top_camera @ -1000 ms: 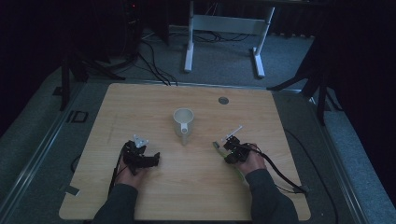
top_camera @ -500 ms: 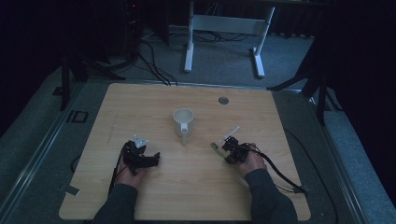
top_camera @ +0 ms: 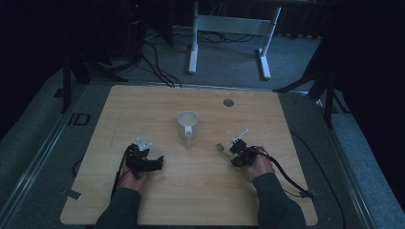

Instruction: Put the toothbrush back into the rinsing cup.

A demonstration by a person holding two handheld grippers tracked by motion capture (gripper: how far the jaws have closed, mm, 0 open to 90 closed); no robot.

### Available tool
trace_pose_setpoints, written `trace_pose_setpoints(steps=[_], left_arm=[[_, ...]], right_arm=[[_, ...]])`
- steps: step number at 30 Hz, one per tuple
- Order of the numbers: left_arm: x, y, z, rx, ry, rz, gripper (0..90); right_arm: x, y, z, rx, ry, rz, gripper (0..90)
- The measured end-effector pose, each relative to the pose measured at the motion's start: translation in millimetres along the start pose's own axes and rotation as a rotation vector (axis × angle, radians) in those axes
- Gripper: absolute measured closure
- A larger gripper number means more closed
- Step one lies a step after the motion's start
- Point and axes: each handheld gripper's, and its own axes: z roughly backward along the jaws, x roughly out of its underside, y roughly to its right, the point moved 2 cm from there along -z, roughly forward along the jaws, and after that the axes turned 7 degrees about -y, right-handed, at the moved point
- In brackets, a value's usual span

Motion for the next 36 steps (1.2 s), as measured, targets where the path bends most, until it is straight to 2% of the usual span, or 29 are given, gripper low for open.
trace_pose_setpoints(steps=[16, 36], left_arm=[[0.0, 0.2, 0.0, 0.0, 0.0, 0.001, 12.8], [-0.1, 0.5, -0.2, 0.0, 0.002, 0.003, 12.8]], right_arm=[[2.5, 4.4, 15.7, -0.03, 0.084, -0.015, 81.5], [3.3, 5.8, 37.6, -0.019, 0.166, -0.021, 81.6]])
